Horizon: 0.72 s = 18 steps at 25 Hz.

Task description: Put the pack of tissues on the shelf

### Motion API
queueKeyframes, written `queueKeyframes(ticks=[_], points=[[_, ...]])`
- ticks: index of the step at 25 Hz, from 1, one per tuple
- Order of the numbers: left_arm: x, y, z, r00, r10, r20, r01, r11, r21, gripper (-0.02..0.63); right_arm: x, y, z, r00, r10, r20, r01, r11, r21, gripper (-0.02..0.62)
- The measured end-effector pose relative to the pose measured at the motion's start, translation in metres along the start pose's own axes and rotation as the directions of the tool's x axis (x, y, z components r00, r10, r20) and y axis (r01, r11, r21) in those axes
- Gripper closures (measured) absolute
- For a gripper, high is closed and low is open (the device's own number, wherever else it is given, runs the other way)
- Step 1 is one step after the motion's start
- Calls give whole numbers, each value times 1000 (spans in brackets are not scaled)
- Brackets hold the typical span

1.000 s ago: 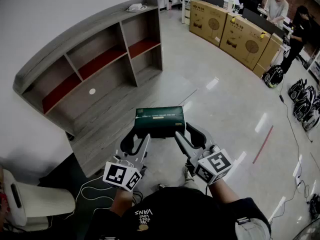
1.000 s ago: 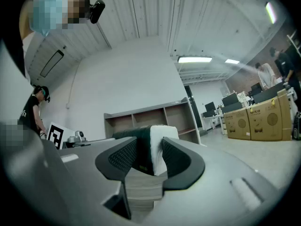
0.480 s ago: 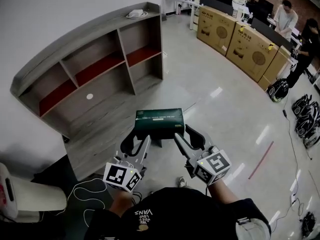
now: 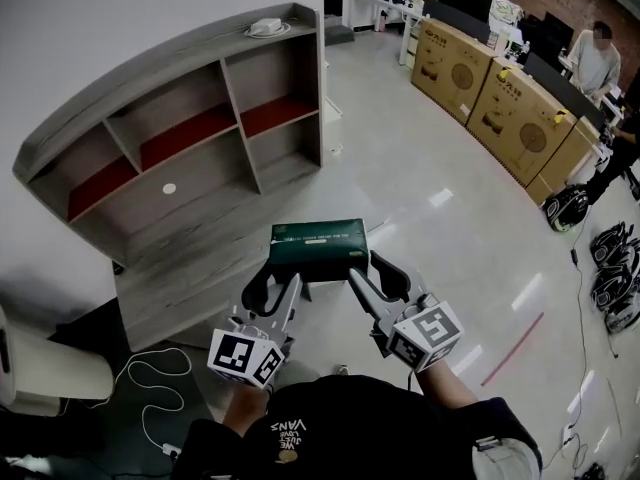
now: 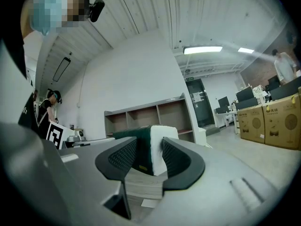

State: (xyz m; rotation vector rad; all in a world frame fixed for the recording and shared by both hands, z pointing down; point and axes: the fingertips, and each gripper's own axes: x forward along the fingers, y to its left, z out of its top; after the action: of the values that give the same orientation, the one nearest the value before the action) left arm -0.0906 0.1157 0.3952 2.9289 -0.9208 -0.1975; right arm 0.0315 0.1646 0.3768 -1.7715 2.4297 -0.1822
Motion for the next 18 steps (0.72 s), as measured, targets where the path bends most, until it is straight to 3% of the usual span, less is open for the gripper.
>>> queueKeyframes(ticks=[9,18], points=[[34,27,5,1000,27,2,-27,999,22,388,39,-25,7,1000,19,11,-20,1000,24,431],[84,84,13,999,-39,6,38,999,23,388,102,-49,15,999,-39,33,39,999,8,431]])
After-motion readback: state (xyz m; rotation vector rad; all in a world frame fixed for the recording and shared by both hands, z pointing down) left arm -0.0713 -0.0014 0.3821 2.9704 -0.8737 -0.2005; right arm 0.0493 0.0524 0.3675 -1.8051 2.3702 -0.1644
